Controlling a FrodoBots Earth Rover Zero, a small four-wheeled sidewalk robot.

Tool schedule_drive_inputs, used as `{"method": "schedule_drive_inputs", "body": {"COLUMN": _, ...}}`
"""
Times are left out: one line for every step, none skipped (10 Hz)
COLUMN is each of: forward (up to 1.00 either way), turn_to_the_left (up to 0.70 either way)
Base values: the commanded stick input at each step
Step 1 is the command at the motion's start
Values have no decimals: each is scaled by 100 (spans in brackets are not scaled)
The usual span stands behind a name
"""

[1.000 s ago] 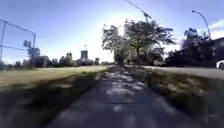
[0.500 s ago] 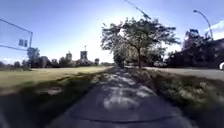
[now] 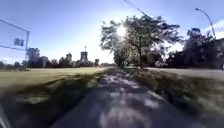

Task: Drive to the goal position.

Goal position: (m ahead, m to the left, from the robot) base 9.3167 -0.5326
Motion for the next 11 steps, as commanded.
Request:
{"method": "schedule_drive_inputs", "body": {"forward": 100, "turn_to_the_left": 0}}
{"method": "schedule_drive_inputs", "body": {"forward": 100, "turn_to_the_left": 0}}
{"method": "schedule_drive_inputs", "body": {"forward": 100, "turn_to_the_left": 0}}
{"method": "schedule_drive_inputs", "body": {"forward": 100, "turn_to_the_left": 0}}
{"method": "schedule_drive_inputs", "body": {"forward": 100, "turn_to_the_left": 0}}
{"method": "schedule_drive_inputs", "body": {"forward": 100, "turn_to_the_left": 0}}
{"method": "schedule_drive_inputs", "body": {"forward": 100, "turn_to_the_left": 0}}
{"method": "schedule_drive_inputs", "body": {"forward": 100, "turn_to_the_left": 0}}
{"method": "schedule_drive_inputs", "body": {"forward": 100, "turn_to_the_left": 0}}
{"method": "schedule_drive_inputs", "body": {"forward": 100, "turn_to_the_left": 0}}
{"method": "schedule_drive_inputs", "body": {"forward": 100, "turn_to_the_left": 0}}
